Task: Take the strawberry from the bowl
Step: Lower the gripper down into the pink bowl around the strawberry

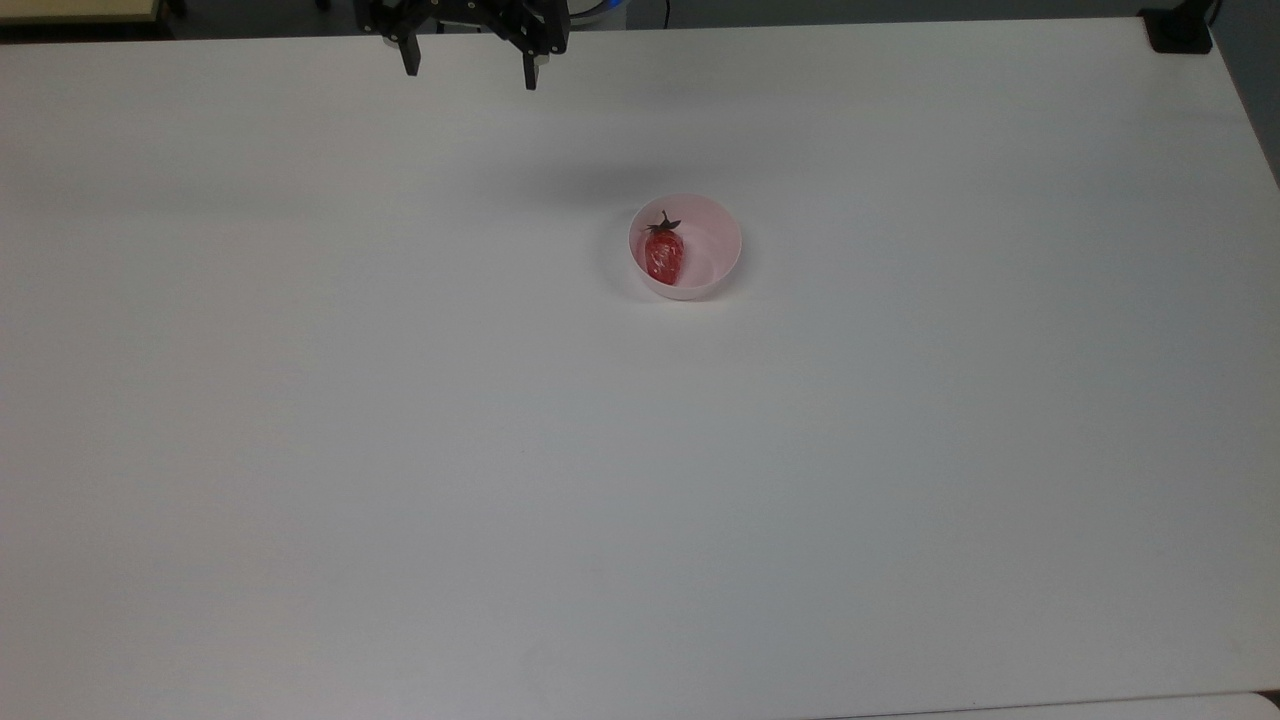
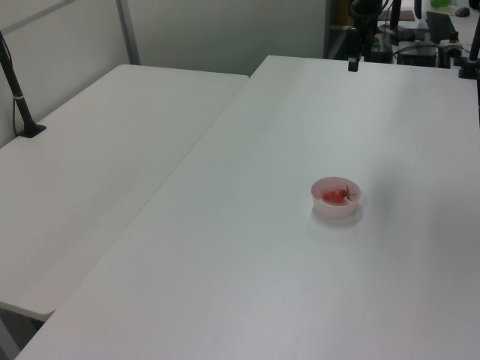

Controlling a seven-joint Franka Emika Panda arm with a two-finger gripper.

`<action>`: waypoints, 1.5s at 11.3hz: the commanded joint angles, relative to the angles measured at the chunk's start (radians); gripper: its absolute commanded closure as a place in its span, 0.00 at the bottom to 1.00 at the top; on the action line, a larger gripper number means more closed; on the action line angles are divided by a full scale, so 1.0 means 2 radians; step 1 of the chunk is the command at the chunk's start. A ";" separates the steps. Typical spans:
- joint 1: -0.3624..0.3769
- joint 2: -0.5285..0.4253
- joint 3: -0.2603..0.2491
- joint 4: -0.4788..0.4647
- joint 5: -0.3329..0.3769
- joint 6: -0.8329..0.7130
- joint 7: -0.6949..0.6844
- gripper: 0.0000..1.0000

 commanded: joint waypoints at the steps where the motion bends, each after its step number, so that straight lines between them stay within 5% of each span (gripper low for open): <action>1: 0.005 -0.005 -0.004 -0.003 0.008 -0.005 -0.012 0.00; 6: 0.043 0.021 -0.004 -0.007 0.006 0.013 -0.012 0.00; 9: 0.140 0.072 -0.043 -0.012 0.005 0.034 -0.016 0.00; 12: 0.194 0.111 -0.043 -0.056 0.004 0.087 -0.014 0.05; 17: 0.210 0.156 -0.043 -0.094 -0.012 0.139 -0.019 0.12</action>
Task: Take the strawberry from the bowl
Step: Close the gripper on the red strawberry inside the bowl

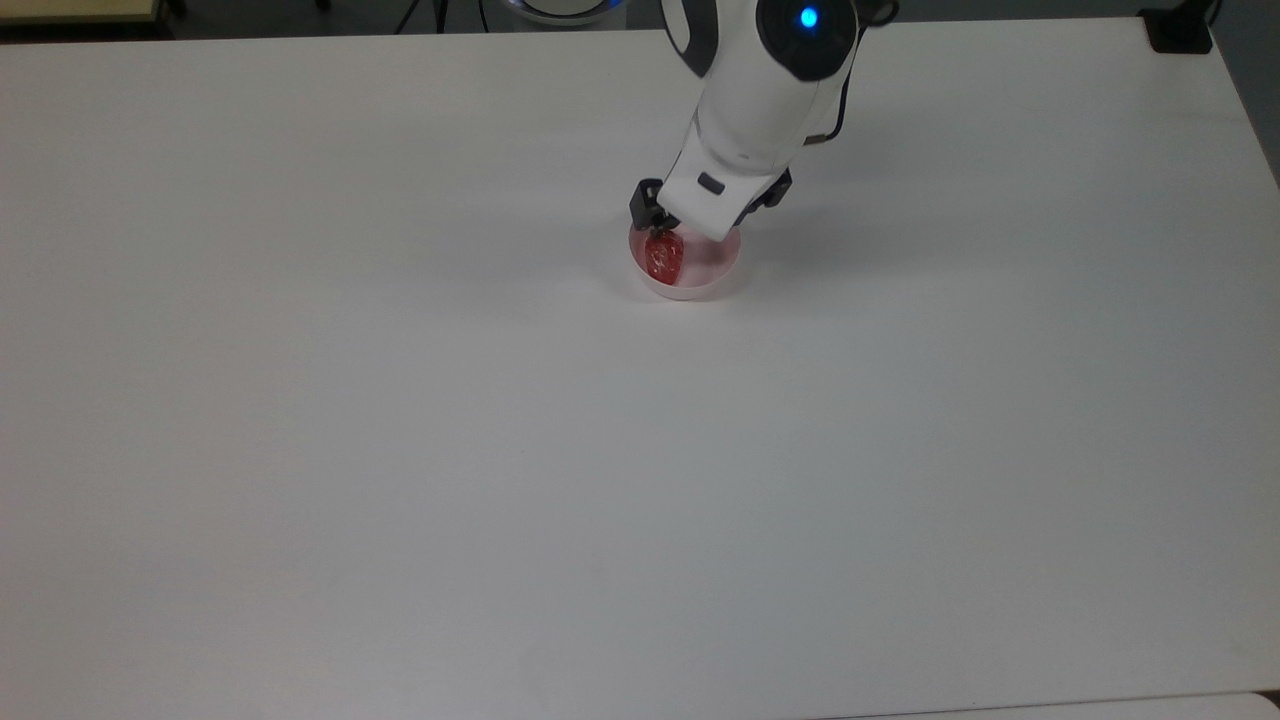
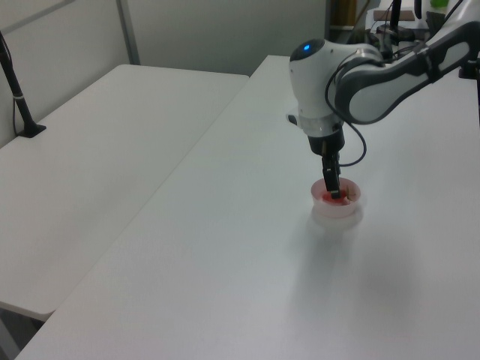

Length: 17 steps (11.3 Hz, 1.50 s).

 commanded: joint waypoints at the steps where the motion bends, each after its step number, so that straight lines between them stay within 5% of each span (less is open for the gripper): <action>1: 0.013 0.008 -0.013 -0.037 -0.012 0.043 -0.013 0.12; 5: 0.014 0.013 -0.013 -0.048 -0.019 0.046 -0.013 0.17; 9: 0.013 0.010 -0.012 -0.054 -0.028 0.045 -0.014 0.61; 17: 0.008 -0.034 -0.022 0.001 0.007 0.003 -0.006 0.62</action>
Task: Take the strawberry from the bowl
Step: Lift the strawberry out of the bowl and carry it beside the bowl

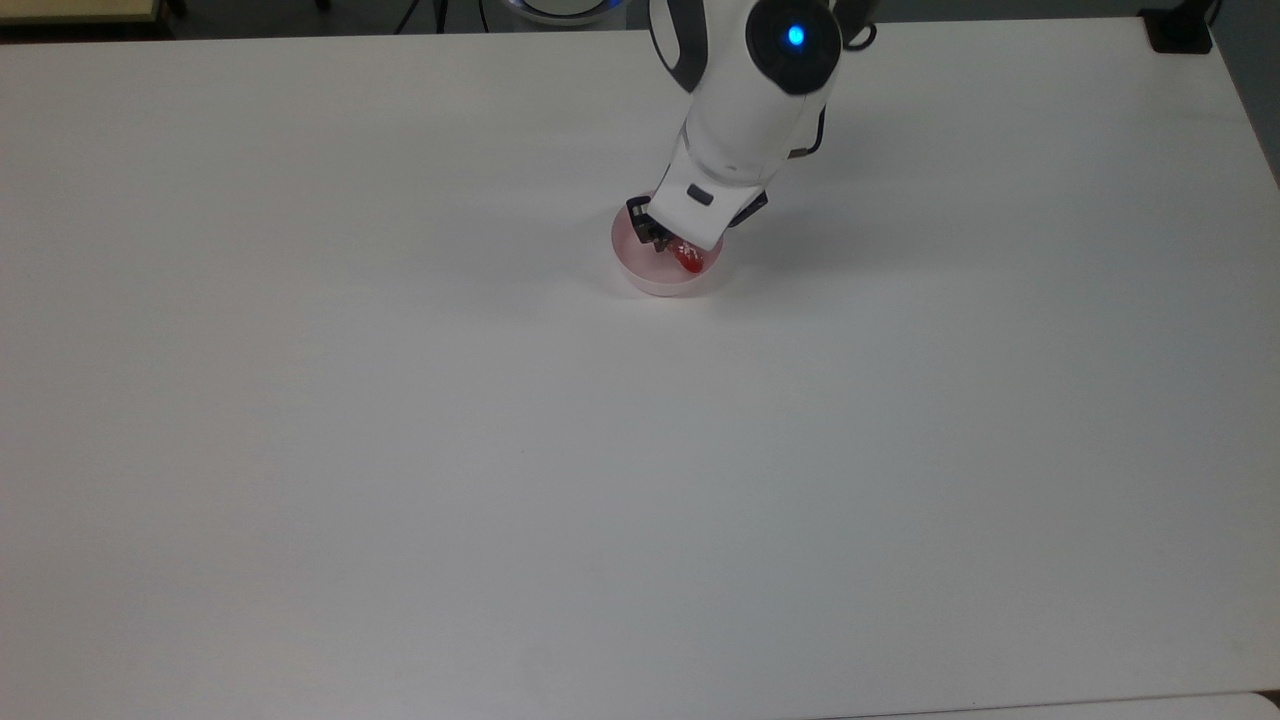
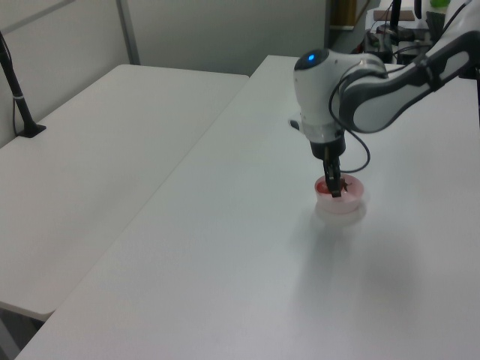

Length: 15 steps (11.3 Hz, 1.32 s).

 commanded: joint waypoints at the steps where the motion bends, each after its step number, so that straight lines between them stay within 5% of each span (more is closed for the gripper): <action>1: 0.005 -0.034 -0.036 0.046 0.031 -0.042 -0.001 0.62; 3: -0.020 -0.028 -0.062 0.079 0.044 -0.034 -0.006 0.61; 8: -0.177 0.076 -0.059 0.104 0.034 0.109 -0.058 0.58; 11: -0.178 0.109 -0.059 0.102 0.020 0.155 -0.056 0.53; 12: -0.176 0.114 -0.059 0.102 0.019 0.154 -0.054 0.43; 14: -0.177 0.109 -0.061 0.102 0.019 0.154 -0.056 0.02; 15: -0.177 0.081 -0.061 0.101 0.020 0.146 -0.054 0.00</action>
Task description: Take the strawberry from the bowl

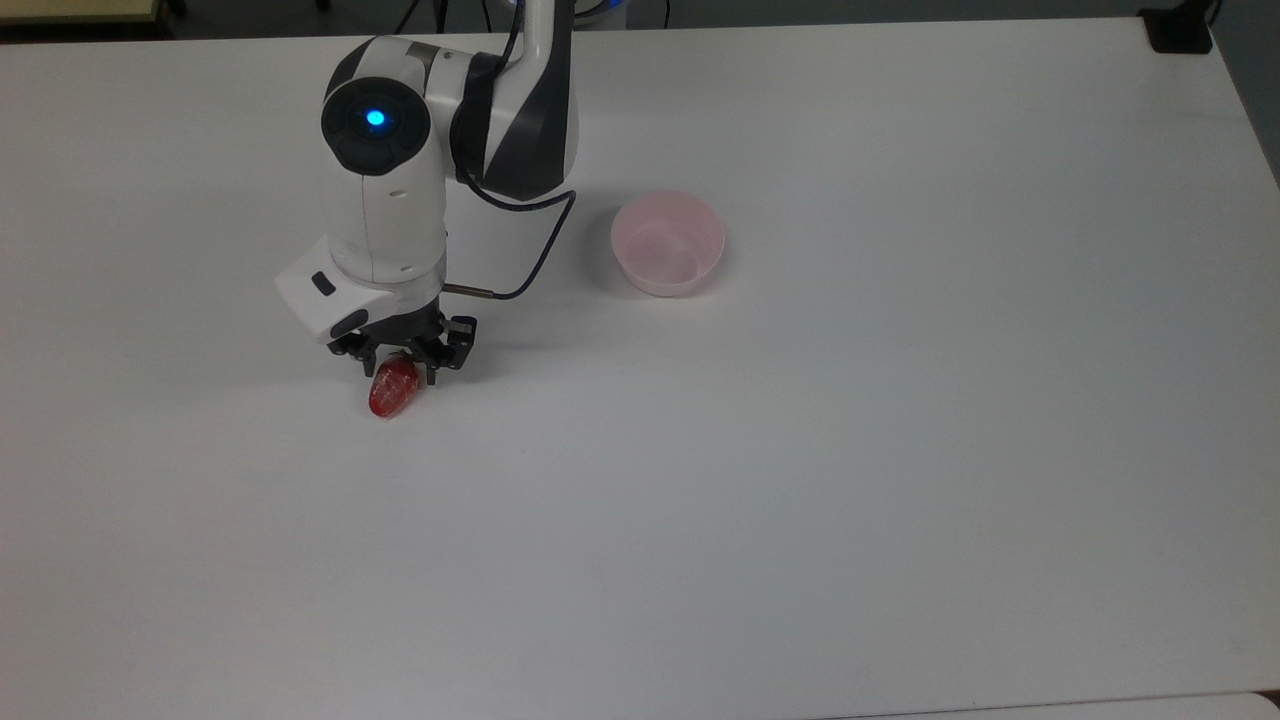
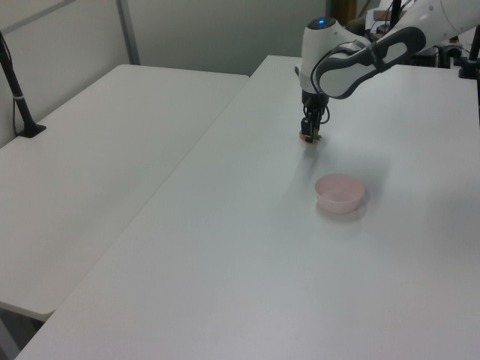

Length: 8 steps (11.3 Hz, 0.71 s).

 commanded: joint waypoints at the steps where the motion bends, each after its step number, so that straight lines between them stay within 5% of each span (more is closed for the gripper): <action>1: 0.003 -0.088 -0.001 -0.010 -0.003 -0.046 0.010 0.00; 5: 0.002 -0.246 0.048 -0.018 -0.009 -0.288 0.036 0.00; 8: -0.003 -0.282 0.071 -0.017 -0.005 -0.328 0.031 0.00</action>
